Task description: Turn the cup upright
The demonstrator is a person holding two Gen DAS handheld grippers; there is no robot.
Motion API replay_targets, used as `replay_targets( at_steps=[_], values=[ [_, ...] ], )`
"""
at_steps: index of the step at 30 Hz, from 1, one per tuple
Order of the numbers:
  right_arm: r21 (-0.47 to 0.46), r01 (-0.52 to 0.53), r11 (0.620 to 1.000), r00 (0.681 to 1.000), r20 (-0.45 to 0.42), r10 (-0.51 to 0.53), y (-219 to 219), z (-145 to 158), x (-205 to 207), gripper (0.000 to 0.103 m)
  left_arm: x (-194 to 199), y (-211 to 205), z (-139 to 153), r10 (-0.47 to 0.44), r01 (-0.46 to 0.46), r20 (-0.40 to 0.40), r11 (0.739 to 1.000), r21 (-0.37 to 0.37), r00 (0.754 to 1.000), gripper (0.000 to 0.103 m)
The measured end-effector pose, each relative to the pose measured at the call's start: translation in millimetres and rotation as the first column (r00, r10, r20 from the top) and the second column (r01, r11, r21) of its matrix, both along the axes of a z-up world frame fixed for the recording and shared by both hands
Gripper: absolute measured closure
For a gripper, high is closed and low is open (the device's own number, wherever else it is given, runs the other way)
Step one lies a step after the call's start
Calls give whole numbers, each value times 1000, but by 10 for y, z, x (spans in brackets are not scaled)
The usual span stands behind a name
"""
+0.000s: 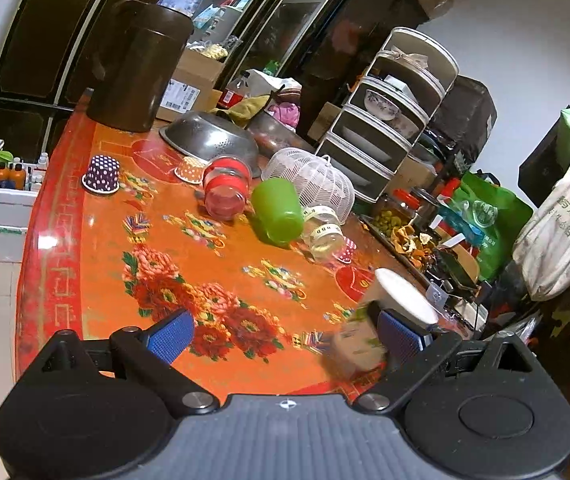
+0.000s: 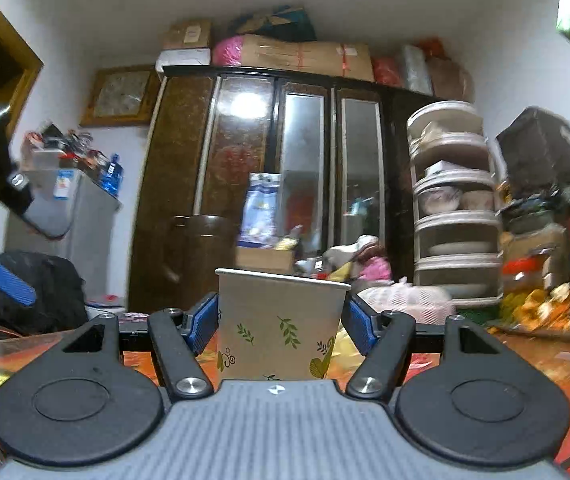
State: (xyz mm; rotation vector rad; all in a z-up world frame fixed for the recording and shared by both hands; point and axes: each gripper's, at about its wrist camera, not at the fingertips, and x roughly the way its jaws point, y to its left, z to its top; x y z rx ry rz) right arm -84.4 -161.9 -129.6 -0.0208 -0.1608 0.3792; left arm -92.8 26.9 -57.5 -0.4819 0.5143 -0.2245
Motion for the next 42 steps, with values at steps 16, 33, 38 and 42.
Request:
replay_targets(
  at_steps=[16, 33, 38, 42],
  values=[
    [-50, -5, 999, 999, -32, 3, 129, -99, 0, 32, -59, 45, -73, 16, -16, 1, 1000, -14, 1000, 3],
    [-57, -102, 993, 823, -565, 52, -361, 984, -326, 1, -178, -351, 271, 82, -86, 26, 931, 355, 996, 3],
    [-27, -93, 995, 784, -618, 56, -582, 1352, -563, 1, -438, -449, 625, 45, -49, 21, 944, 326, 999, 3],
    [-86, -70, 994, 804, -594, 6, -569, 1487, -634, 1, -565, -574, 806, 17, -27, 30, 939, 342, 999, 3]
  ],
)
